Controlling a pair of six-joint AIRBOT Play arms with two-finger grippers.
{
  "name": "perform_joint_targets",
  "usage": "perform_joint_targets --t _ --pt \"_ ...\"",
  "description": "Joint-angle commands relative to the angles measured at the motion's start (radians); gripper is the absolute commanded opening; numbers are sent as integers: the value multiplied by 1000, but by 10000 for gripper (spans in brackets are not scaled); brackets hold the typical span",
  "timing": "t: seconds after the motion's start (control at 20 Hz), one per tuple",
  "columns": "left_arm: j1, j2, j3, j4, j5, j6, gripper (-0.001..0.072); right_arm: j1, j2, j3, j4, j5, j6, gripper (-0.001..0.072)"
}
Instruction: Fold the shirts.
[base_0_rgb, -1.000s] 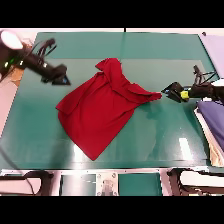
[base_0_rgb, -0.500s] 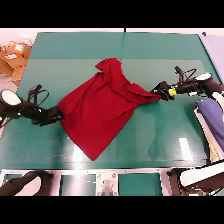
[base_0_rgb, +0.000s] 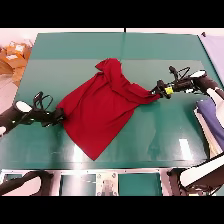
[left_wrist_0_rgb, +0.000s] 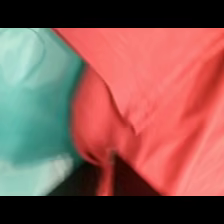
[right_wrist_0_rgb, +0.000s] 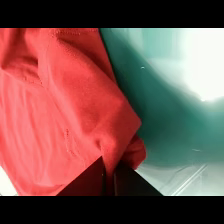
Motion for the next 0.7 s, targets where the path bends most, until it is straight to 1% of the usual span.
perform_joint_targets --t 0.0,0.1,0.2,0.3,0.45,0.55,0.65 --pt "0 -46 39 -17 58 54 21 -30 42 -8 -71 11 46 13" --pt "0 -46 145 -17 55 86 21 -53 116 -76 -155 11 106 13" --pt "0 -59 282 -16 50 119 21 -72 237 -212 -215 10 150 13" --pt "0 -137 451 -13 -9 153 21 -79 397 -393 -254 2 207 14" --pt "-13 -337 717 -16 -149 204 21 -74 630 -650 -255 -27 283 15" --pt "-37 -442 855 -18 -180 210 21 -61 738 -791 -235 -58 310 16" --pt "-66 -502 941 -18 -177 211 22 -46 784 -892 -159 -114 315 17"
